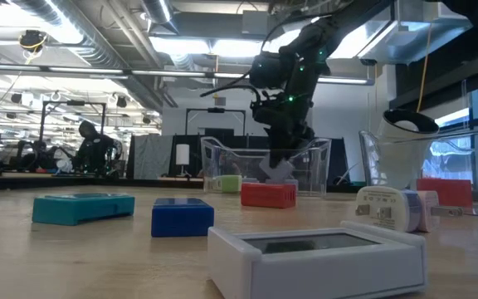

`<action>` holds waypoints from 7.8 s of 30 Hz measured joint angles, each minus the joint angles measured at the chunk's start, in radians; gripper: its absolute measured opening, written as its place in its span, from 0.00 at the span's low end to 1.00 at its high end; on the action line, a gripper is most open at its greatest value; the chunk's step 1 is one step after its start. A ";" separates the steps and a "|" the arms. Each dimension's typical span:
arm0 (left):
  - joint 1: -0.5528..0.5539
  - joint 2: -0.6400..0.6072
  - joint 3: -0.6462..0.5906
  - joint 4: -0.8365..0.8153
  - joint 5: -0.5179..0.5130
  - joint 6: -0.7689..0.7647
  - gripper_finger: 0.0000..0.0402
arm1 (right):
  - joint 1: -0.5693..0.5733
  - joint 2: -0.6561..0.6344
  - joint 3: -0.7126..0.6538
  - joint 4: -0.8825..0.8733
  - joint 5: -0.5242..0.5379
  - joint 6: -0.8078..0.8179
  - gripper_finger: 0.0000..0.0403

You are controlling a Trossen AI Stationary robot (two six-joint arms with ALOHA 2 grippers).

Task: Pick & Place Office items
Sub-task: Put the large purple charger adapter into the top transparent bin, then put the large red charger adapter into the top transparent bin

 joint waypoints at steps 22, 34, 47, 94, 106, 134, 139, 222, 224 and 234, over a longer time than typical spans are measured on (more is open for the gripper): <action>-0.012 0.000 0.000 -0.068 0.003 0.001 0.66 | 0.009 -0.140 0.000 -0.191 0.165 0.023 0.65; 0.101 0.028 0.000 -0.456 0.219 -0.131 0.66 | 0.065 -0.550 0.000 -0.428 0.219 0.089 0.60; 0.218 0.285 0.000 -0.467 0.648 0.226 0.67 | 0.210 -0.780 0.000 -0.534 0.247 0.278 0.60; 0.366 0.301 -0.001 -0.318 0.769 0.069 0.51 | 0.438 -0.792 0.000 -0.594 0.393 0.445 0.60; 0.295 -0.006 0.000 -0.087 0.309 0.103 0.53 | 0.438 -0.792 0.000 -0.586 0.442 0.441 0.60; 0.164 -0.034 0.000 0.188 -0.020 0.215 0.54 | 0.438 -0.792 0.000 -0.379 0.427 0.234 0.60; 0.164 -0.033 0.000 0.181 -0.007 0.182 0.54 | 0.438 -0.792 0.000 -0.332 0.398 0.195 0.60; 0.318 0.084 -0.001 0.114 0.188 0.835 0.56 | 0.308 -0.610 0.001 0.086 0.153 0.389 0.31; 0.317 0.084 -0.001 0.122 0.188 0.828 0.58 | 0.301 -0.611 0.001 0.087 0.132 0.381 0.31; 0.317 0.081 0.000 0.140 0.076 0.590 0.73 | 0.221 -0.611 -0.001 0.039 0.103 0.334 0.31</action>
